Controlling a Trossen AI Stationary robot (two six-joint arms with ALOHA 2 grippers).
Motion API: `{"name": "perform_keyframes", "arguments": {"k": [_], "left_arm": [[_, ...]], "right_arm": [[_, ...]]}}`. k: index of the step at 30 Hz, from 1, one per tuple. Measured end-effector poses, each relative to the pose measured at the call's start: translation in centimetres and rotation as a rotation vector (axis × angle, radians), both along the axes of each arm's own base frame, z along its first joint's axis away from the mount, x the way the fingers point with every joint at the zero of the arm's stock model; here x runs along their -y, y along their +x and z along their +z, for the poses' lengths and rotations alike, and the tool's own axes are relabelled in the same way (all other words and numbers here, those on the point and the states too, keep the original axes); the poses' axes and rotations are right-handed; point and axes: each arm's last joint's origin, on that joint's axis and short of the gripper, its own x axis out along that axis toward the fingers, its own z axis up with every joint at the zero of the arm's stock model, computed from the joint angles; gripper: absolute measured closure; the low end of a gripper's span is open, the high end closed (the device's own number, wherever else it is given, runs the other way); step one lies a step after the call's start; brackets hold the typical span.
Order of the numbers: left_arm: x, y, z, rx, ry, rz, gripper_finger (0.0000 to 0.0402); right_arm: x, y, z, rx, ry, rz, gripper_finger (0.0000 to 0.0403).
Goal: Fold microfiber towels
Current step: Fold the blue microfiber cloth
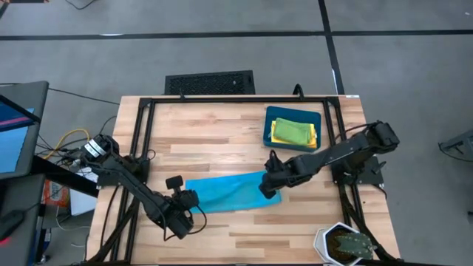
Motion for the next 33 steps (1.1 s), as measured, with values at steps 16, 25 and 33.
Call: {"name": "perform_keyframes", "arguments": {"k": [16, 25, 33], "left_arm": [[-0.6, -0.3, -0.4, 0.045, -0.008, 0.166, 0.0307], [-1.6, -1.1, -1.8, 0.096, -0.006, 0.346, 0.0254], [-1.7, -1.3, -1.8, 0.134, -0.012, 0.438, 0.025]], "right_arm": [[0.6, 0.9, -2.1, -0.056, -0.035, -0.031, 0.0237], [1.7, 0.8, -1.1, -0.039, -0.047, -0.042, 0.0188], [1.7, 0.9, -1.3, -0.043, -0.064, -0.019, 0.0174]]}}
